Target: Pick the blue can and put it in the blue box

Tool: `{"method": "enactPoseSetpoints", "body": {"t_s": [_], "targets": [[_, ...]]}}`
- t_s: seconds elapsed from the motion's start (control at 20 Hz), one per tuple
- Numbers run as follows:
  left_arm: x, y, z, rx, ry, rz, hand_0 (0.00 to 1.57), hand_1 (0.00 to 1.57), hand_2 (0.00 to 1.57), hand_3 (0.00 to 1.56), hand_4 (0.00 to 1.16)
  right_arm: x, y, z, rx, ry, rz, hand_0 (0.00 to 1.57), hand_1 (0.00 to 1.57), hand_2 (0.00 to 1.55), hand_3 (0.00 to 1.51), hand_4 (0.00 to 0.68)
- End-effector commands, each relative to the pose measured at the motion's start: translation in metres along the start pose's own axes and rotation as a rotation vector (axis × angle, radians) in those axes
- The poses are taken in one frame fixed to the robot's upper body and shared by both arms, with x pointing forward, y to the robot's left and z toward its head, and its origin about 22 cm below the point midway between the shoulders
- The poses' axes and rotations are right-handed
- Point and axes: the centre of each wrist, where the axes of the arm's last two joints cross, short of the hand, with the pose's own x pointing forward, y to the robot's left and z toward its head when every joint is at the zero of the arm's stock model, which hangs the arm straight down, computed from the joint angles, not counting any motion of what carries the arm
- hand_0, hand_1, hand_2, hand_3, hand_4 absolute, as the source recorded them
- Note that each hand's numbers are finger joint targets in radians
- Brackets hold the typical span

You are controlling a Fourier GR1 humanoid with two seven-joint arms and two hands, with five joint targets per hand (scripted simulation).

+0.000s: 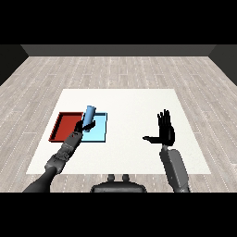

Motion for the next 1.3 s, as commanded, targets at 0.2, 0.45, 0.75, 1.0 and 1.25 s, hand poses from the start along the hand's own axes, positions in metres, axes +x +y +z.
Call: {"method": "enactPoseSetpoints", "body": {"t_s": [0.2, 0.45, 0.75, 1.0, 1.25], "targets": [[-0.04, -0.023, 0.017, -0.115, 0.165, -0.062, 1.54, 1.54, 1.42, 0.34, 0.84, -0.012, -0.022, 0.005, -0.005, 0.017, -0.013, 0.0, 0.0, 0.0, 0.0, 0.0], [-0.037, -0.024, 0.017, -0.161, 0.167, -0.122, 0.86, 0.86, 0.88, 0.48, 0.65, -0.001, -0.027, -0.002, -0.002, -0.006, -0.007, 0.0, 0.0, 0.0, 0.0, 0.0], [-0.035, -0.013, 0.012, 0.014, 0.133, -0.097, 0.0, 0.0, 0.0, 0.0, 0.0, 0.008, -0.015, 0.013, 0.016, -0.002, -0.058, 0.0, 0.0, 0.0, 0.0, 0.0], [-0.016, -0.008, 0.007, 0.254, -0.055, 0.088, 0.0, 0.0, 0.0, 0.0, 0.0, 0.004, -0.006, -0.003, 0.038, -0.042, -0.068, 0.0, 0.0, 0.0, 0.0, 0.0], [0.021, -0.016, 0.01, 0.253, -0.442, 0.261, 0.0, 0.0, 0.0, 0.0, 0.0, 0.004, -0.014, -0.003, 0.026, -0.024, -0.063, 0.0, 0.0, 0.0, 0.0, 0.0]]}}
